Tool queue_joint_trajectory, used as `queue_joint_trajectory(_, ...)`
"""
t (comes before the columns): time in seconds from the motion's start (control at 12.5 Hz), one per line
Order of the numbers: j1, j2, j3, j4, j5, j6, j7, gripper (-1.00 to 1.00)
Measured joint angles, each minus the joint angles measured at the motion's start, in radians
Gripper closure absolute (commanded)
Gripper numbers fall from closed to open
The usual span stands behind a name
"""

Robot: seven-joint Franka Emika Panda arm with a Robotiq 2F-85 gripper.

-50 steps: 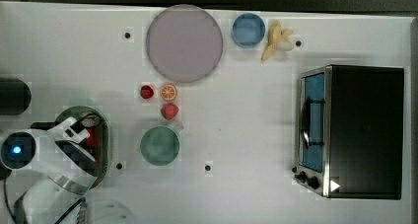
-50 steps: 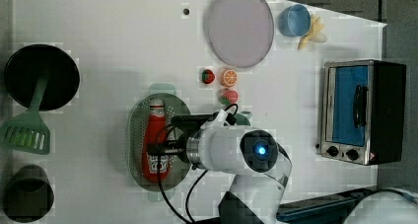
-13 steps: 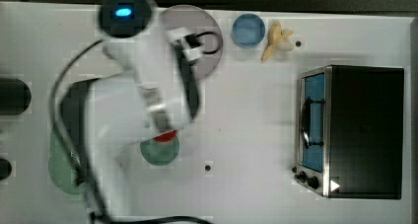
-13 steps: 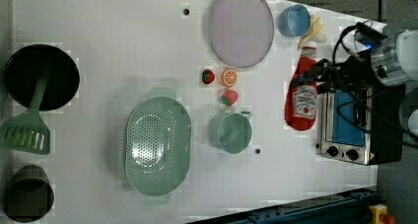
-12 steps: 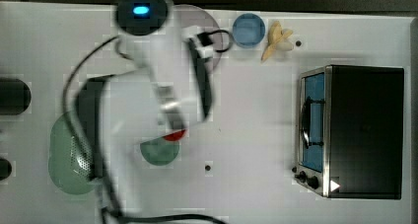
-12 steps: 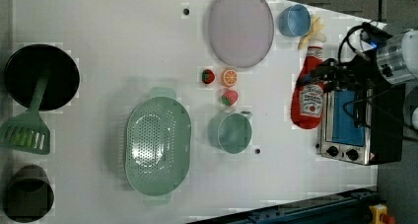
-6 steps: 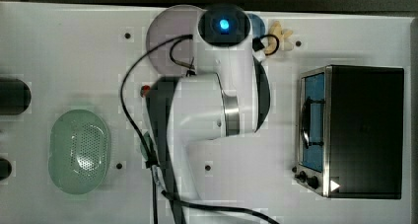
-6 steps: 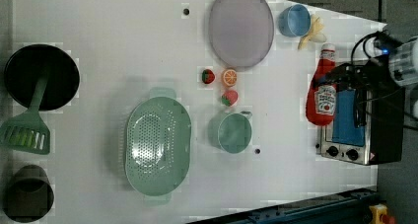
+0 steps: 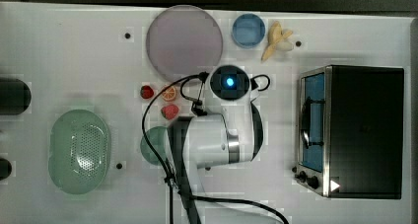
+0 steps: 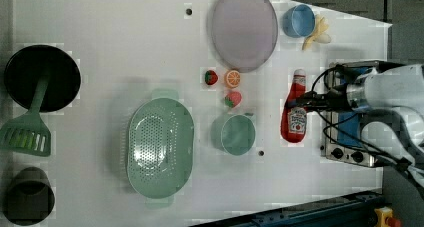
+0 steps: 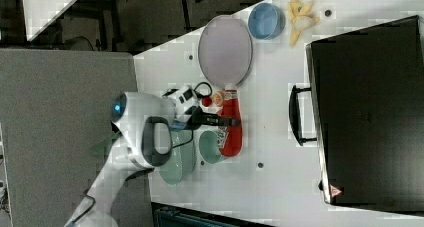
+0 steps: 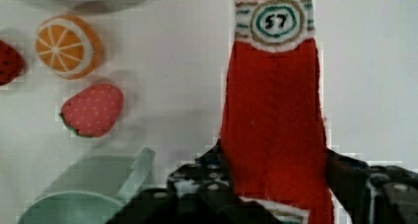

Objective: Pick ketchup from strainer and place it on the table

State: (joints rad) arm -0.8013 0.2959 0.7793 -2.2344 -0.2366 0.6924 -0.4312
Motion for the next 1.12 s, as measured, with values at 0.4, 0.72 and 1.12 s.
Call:
queue_joint_trajectory(0.4,-0.008,0.062,-0.017,-0.078,-0.003,0.122,0.000,-1.00)
queue_joint_trajectory(0.72,-0.012,0.000,-0.015,-0.041,-0.007,0.080,0.000,-1.00)
queue_joint_trajectory(1.12,-0.014,-0.201,-0.020,0.213,0.060,-0.207,0.101,-1.00)
